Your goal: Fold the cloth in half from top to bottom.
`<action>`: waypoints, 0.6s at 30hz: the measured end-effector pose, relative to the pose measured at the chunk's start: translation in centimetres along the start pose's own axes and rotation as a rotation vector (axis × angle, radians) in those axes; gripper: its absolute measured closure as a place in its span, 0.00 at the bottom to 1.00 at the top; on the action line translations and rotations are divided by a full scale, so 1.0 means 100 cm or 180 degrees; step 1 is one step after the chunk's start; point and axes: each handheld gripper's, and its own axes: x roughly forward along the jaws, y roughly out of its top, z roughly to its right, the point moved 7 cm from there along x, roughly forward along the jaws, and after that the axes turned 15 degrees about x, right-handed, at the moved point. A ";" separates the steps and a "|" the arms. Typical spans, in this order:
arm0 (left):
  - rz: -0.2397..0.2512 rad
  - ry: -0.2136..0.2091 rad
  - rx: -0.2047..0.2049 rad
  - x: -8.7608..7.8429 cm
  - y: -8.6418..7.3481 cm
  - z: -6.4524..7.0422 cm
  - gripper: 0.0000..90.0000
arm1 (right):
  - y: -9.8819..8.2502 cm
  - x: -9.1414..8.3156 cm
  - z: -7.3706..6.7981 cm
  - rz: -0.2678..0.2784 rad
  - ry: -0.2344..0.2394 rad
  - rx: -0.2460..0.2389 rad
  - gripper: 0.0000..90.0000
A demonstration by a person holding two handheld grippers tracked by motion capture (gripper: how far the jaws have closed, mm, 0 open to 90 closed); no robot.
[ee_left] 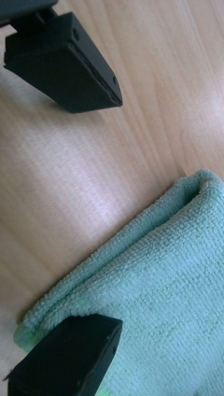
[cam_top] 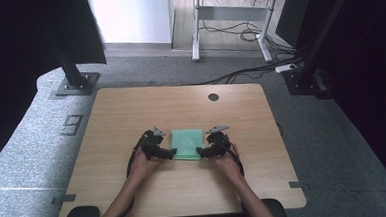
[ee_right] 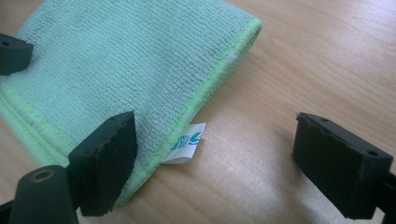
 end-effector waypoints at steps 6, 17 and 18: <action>-0.0004 0.0016 -0.0017 0.005 0.004 -0.007 0.00 | 0.006 0.005 0.004 0.0027 -0.0026 0.0031 0.15; 0.0009 -0.0006 -0.0033 0.007 0.006 -0.010 0.00 | 0.011 0.008 0.007 0.0047 -0.0004 0.0041 0.15; 0.0013 -0.0015 -0.0032 0.007 0.006 -0.010 0.00 | 0.011 0.008 0.007 0.0046 0.0002 0.0041 0.15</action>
